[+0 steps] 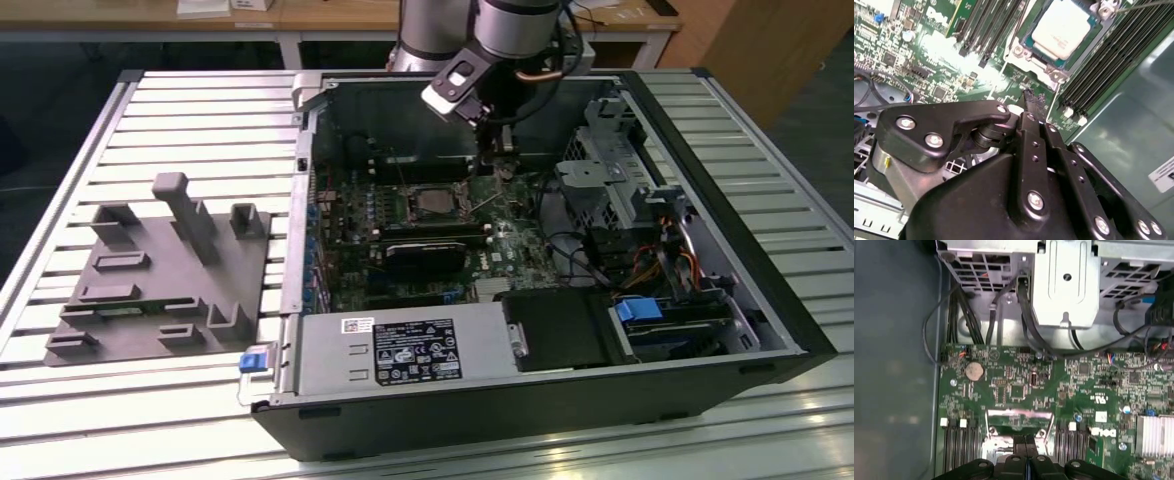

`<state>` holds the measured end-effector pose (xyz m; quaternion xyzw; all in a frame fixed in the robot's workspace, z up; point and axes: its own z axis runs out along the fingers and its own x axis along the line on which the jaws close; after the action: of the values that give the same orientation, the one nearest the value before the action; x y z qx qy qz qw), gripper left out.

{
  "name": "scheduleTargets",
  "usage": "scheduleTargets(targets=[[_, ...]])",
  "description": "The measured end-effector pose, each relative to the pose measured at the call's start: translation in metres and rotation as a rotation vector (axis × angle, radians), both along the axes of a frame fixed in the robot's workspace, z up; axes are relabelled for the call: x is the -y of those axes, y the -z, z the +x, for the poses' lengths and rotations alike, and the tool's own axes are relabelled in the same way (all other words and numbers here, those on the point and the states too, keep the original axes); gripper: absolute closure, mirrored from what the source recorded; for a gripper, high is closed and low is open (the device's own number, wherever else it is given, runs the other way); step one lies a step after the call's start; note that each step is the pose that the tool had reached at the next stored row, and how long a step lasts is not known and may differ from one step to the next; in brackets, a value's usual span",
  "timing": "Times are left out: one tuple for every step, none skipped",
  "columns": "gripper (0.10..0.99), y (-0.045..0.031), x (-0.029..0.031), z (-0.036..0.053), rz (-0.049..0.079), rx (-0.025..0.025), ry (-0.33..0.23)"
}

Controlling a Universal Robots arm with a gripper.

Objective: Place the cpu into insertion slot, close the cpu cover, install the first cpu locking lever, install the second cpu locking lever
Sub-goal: 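Close the cpu cover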

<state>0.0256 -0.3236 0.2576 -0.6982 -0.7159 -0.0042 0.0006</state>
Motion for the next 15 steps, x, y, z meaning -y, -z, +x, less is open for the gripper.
scheduleTargets(targets=[[0.969, 0.0003, -0.0001, 0.0013, 0.0, -0.0001, 0.0], [0.969, 0.0006, -0.0001, 0.0025, 0.0, 0.0, 0.0], [0.969, 0.0009, -0.0002, 0.0035, 0.0, 0.0, -0.002], [0.969, 0.0012, -0.0002, 0.0045, 0.0, 0.0, -0.004], [0.969, 0.0012, -0.0003, 0.0053, 0.0, -0.0001, -0.006], [0.969, 0.0014, -0.0005, 0.0062, 0.0, -0.0001, -0.008], [0.969, 0.0017, -0.0007, 0.0075, 0.0, -0.0001, -0.008], [0.969, 0.002, -0.001, 0.0087, 0.0, 0.0, -0.009], [0.969, 0.0022, -0.0012, 0.0097, 0.0, 0.0, -0.009], [0.969, 0.0024, -0.0014, 0.011, 0.0, 0.0, -0.009], [0.969, 0.0027, -0.0017, 0.0123, 0.0, 0.0, -0.009], [0.969, 0.003, -0.0021, 0.014, -0.001, -0.0001, -0.009], [0.969, 0.0033, -0.0025, 0.016, -0.001, 0.0, -0.009], [0.969, 0.0035, -0.0028, 0.0178, -0.001, 0.0, -0.009], [0.969, 0.0037, -0.0031, 0.0194, 0.0, 0.0, -0.009]])
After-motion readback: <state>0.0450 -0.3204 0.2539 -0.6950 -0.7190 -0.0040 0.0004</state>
